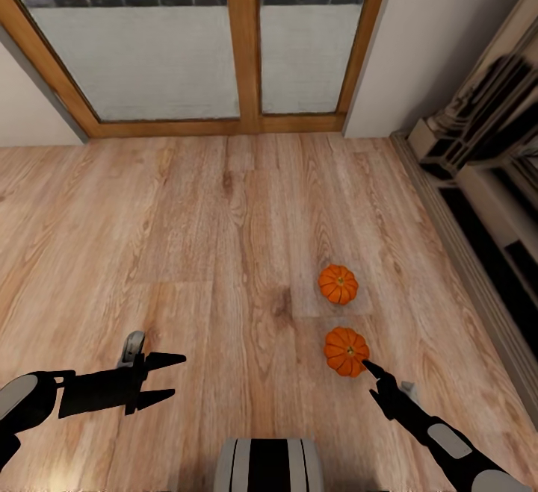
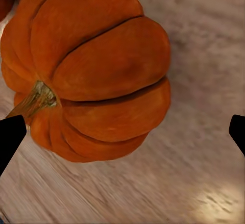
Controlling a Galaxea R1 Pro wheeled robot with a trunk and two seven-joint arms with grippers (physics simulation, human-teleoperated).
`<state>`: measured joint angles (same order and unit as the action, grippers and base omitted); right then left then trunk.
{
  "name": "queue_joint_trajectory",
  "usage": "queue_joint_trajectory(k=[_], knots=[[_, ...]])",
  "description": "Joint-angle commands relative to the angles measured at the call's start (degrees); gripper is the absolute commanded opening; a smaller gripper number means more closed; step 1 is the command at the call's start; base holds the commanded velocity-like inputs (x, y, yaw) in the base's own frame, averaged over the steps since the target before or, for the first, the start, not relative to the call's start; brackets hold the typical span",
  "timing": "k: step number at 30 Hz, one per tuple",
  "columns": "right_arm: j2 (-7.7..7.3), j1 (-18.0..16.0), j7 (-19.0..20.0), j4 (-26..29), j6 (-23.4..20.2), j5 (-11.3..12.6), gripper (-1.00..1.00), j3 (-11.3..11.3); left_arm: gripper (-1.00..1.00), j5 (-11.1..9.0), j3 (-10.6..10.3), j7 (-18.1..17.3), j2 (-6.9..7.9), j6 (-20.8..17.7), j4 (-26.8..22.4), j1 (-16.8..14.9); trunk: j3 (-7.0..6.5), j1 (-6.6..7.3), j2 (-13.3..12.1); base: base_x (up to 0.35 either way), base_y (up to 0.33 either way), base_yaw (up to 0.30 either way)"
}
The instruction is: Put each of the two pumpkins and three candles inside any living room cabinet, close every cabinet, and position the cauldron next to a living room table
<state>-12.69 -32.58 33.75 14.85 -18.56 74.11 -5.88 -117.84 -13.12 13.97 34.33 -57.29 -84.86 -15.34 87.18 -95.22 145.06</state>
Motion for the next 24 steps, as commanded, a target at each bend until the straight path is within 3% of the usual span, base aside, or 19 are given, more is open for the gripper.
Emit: queue_joint_trajectory(k=[1,18,24], knots=[[-0.05,-0.03,0.34,-0.06,-0.16,0.60,1.00,-0.41,1.00,-0.64,-0.06,0.53,0.04,-0.01,-0.02,-0.04,0.26,-0.01,0.03,0.000,0.000,0.000],[-0.14,-0.03,0.87,-0.01,-0.17,0.62,1.00,-0.40,1.00,-0.64,-0.06,0.53,0.04,0.00,-0.13,-0.04,2.92,-0.32,0.19,0.000,0.000,0.000],[-0.14,-0.03,0.87,0.00,-0.16,0.61,1.00,-0.40,1.00,-0.64,-0.06,0.53,0.04,-0.01,-0.13,-0.04,2.92,-0.32,0.19,0.000,0.000,0.000]])
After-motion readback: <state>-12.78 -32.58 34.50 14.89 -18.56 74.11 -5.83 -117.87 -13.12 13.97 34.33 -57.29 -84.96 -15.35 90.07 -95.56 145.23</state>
